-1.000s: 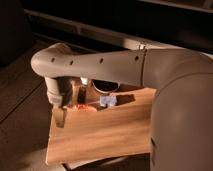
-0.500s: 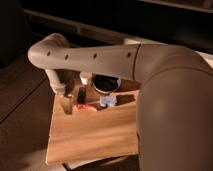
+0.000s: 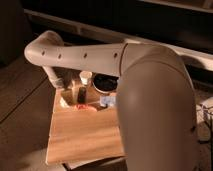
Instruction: Place the pepper on the white sponge
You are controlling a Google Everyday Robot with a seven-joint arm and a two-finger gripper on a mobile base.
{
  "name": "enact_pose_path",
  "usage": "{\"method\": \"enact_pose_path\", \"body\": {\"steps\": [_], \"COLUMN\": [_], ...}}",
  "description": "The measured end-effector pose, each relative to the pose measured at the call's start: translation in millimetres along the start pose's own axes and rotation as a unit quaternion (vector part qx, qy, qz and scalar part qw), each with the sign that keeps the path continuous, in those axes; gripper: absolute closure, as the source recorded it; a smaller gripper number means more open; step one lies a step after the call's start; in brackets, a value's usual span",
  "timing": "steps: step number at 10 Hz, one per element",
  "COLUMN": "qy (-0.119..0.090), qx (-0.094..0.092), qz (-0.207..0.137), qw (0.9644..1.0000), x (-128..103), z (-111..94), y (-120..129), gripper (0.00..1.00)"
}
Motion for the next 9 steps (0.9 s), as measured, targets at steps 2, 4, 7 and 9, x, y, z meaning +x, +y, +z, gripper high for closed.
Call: {"method": "enact_pose_path", "body": {"steps": [2, 4, 7, 9], "qy": [0.001, -0.014, -0.067, -0.083], "qx": [0.001, 0.018, 0.068, 0.060], "qz": [-0.001, -0.002, 0.004, 0.025], "qw": [1.0000, 0.9997, 0.9954, 0.9944], "x": [0.5, 2.4, 15.2, 29.6], "z": [0.0, 2.1, 13.0, 37.7], "y": [0.1, -6.9, -40.9, -46.1], "gripper": [0.35, 0.35, 0.35, 0.35]}}
